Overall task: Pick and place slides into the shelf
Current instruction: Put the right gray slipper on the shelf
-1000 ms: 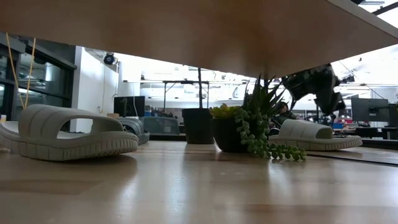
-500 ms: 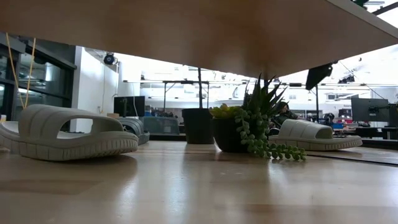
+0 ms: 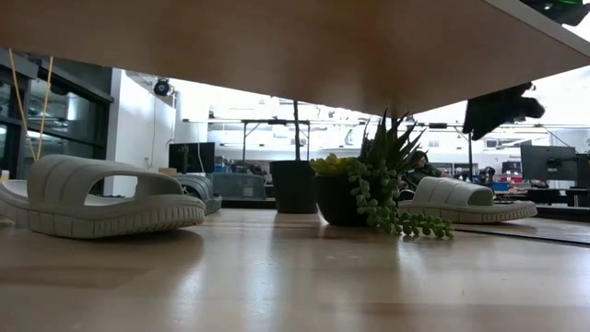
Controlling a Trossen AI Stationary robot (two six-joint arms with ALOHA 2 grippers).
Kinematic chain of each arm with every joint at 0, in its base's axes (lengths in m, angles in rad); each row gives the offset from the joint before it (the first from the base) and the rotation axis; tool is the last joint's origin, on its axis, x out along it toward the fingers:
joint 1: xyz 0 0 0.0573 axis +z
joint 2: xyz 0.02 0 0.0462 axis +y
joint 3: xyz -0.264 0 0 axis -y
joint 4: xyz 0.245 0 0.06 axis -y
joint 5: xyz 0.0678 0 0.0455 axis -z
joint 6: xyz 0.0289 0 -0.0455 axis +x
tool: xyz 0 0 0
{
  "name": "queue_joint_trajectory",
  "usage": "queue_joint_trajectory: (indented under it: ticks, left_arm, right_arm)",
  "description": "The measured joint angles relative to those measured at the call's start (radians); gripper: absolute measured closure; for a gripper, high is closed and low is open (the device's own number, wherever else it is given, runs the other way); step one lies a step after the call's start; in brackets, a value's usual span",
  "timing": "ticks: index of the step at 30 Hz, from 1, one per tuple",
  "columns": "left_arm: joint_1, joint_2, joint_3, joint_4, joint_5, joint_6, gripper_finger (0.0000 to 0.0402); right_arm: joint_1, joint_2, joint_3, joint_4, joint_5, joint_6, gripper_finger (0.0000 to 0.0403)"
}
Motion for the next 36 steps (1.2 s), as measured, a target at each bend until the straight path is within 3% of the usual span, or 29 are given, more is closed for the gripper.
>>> queue_joint_trajectory:
  ticks: [7, 14, 20, 26, 36]
  left_arm:
    - [0.000, 0.000, 0.000, -0.014, 0.000, 0.009, 0.0401]
    - [0.000, 0.000, 0.000, -0.014, 0.000, 0.043, 0.0401]
    - [0.000, 0.000, 0.000, -0.020, 0.000, 0.046, 0.0401]
    - [0.000, 0.000, 0.000, -0.032, 0.000, 0.046, 0.0401]
    - [0.000, 0.000, 0.000, -0.034, 0.000, 0.063, 0.0401]
  right_arm:
    - [0.139, -0.138, -0.113, 0.059, 0.092, 0.374, 0.0295]
    - [0.284, -0.301, -0.257, 0.285, 0.256, 0.664, 0.0295]
    - [0.395, -0.317, -0.281, 0.258, 0.392, 0.811, 0.0295]
    - [0.510, -0.316, -0.281, 0.220, 0.529, 0.843, 0.0295]
    - [0.696, -0.313, -0.281, 0.137, 0.694, 1.042, 0.0295]
